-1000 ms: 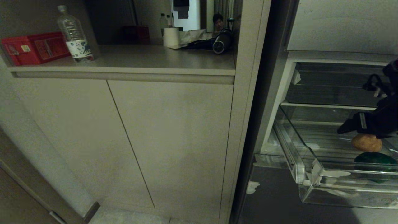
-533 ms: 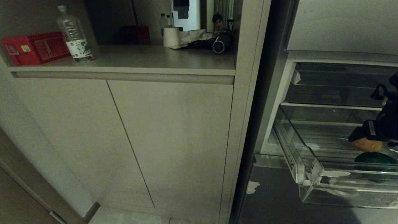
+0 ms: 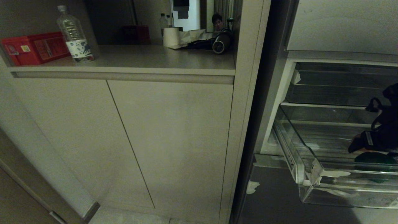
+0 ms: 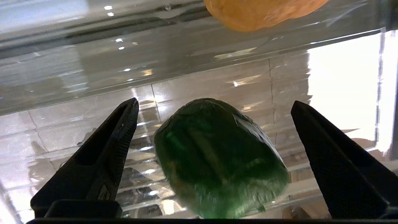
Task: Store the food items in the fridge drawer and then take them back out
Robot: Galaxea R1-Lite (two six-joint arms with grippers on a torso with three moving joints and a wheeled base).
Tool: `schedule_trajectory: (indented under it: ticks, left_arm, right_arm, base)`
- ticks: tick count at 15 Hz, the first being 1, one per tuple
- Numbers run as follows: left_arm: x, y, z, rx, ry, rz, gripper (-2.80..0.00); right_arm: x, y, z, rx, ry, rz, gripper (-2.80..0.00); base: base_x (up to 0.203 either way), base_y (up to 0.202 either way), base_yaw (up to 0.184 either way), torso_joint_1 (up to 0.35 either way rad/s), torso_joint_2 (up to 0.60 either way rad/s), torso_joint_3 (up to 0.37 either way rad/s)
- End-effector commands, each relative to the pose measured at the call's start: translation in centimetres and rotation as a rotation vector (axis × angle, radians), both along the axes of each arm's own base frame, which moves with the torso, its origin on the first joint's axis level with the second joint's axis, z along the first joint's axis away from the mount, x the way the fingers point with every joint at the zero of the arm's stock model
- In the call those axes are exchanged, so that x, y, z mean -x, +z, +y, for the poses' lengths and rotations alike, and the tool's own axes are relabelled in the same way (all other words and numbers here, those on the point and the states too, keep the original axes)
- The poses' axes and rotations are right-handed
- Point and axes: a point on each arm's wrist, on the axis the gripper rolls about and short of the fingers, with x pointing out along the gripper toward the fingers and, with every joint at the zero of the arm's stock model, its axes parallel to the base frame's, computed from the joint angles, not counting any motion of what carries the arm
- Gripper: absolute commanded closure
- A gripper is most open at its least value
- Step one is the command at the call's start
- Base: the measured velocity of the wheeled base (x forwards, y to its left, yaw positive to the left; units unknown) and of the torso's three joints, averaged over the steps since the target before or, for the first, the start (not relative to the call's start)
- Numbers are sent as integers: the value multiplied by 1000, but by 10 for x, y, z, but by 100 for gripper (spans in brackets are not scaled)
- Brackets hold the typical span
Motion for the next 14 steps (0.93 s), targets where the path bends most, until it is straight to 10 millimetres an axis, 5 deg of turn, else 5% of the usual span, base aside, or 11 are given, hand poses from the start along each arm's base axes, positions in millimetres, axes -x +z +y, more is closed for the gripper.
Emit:
schedule_trajectory:
  ticks: [1,12,13,14]
  left_arm:
    - [0,0,0,0,1,0,0]
    - [0,0,0,0,1,0,0]
    - [0,0,0,0,1,0,0]
    - [0,0,0,0,1,0,0]
  right_arm:
    - [-5,-11,-2,-13,-2,38,-280]
    - [-4,-22,-2,-22,2,78,-280]
    - [-4,-23,-3,-22,1,82,0]
    - [-4,-24,-3,-24,0,86,0]
  base:
    - [0,0,0,0,0,0]
    - [0,0,0,0,0,0]
    - [0,0,0,0,0,0]
    - [0,0,0,0,0,0]
